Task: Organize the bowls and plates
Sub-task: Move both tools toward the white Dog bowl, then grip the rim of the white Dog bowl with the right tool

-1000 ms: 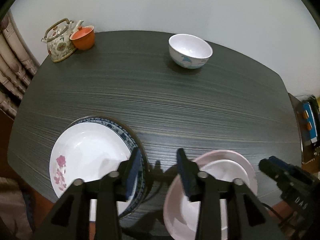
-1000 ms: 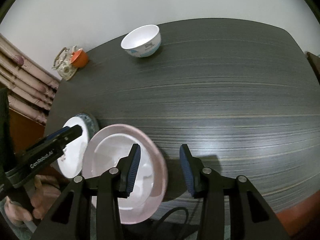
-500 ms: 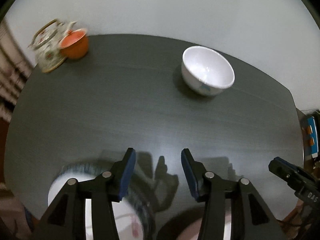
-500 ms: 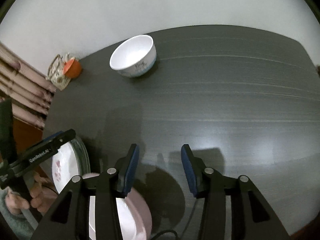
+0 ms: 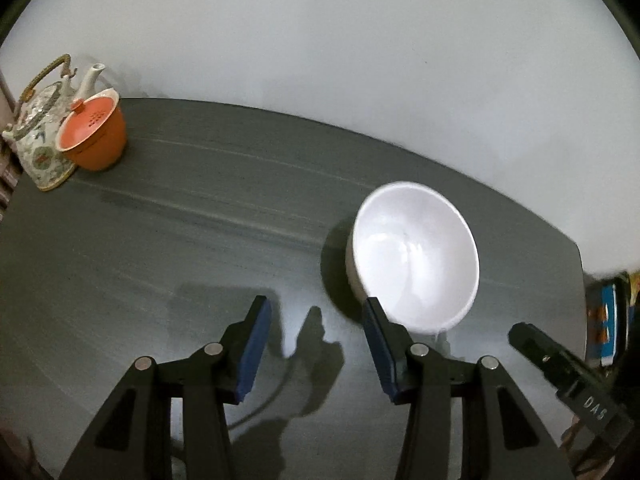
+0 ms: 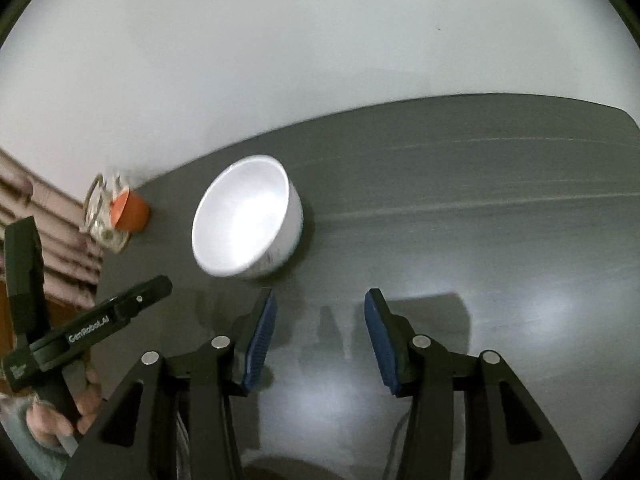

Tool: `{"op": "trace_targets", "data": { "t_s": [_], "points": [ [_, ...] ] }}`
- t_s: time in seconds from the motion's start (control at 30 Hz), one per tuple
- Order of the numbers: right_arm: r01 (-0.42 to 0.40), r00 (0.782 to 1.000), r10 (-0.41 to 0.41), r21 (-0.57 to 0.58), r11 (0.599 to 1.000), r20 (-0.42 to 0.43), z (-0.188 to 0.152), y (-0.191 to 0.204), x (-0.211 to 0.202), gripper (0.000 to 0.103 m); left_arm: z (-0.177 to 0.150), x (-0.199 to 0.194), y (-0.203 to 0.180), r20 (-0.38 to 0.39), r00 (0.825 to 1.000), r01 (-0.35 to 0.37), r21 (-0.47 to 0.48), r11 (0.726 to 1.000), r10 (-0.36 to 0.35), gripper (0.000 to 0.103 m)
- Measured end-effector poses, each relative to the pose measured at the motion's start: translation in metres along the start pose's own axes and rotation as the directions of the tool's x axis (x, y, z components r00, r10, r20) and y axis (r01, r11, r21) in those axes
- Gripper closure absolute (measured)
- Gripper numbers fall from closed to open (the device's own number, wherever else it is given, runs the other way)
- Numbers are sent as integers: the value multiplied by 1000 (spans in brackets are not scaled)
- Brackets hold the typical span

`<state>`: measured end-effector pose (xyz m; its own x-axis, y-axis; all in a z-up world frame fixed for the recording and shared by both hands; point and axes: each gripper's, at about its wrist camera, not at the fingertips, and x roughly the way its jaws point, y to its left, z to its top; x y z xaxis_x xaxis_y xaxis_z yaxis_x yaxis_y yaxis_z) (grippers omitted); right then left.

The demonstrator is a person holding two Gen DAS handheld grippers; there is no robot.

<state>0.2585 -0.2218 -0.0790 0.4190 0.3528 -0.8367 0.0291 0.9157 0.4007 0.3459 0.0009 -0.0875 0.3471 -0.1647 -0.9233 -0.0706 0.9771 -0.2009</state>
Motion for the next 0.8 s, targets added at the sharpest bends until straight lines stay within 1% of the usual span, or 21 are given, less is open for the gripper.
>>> {"op": "trace_targets", "data": {
  "t_s": [0.1, 0.27, 0.37, 0.47, 0.6, 0.63, 0.73, 0.8],
  "points": [
    [3, 1000, -3, 3, 1000, -12, 15, 5, 16, 57, 11, 12, -2, -15, 1000, 17, -30, 999, -18, 55],
    [24, 999, -24, -17, 1000, -37, 35, 18, 46, 57, 18, 37, -7, -59, 998, 3, -35, 999, -5, 55],
    [58, 996, -59, -26, 998, -60, 41, 23, 65, 57, 20, 45, -9, -65, 998, 0, -30, 1000, -1, 55],
    [57, 995, -58, -21, 998, -84, 44, 26, 79, 57, 20, 51, -14, -71, 997, -19, 9, 1000, 19, 55],
    [58, 993, -61, -38, 998, -101, 43, 33, 92, 59, 17, 55, -19, -93, 995, -30, 15, 999, 31, 55],
    [64, 992, -69, -46, 997, -103, 43, 34, 93, 59, 17, 55, -20, -94, 995, -29, 15, 999, 30, 57],
    [80, 993, -86, -72, 994, -84, 43, 39, 93, 59, 15, 55, -23, -77, 995, -67, 27, 997, 69, 57],
    [78, 993, -84, -66, 995, -88, 43, 40, 96, 60, 15, 58, -23, -80, 995, -63, 18, 998, 64, 58]
  ]
}}
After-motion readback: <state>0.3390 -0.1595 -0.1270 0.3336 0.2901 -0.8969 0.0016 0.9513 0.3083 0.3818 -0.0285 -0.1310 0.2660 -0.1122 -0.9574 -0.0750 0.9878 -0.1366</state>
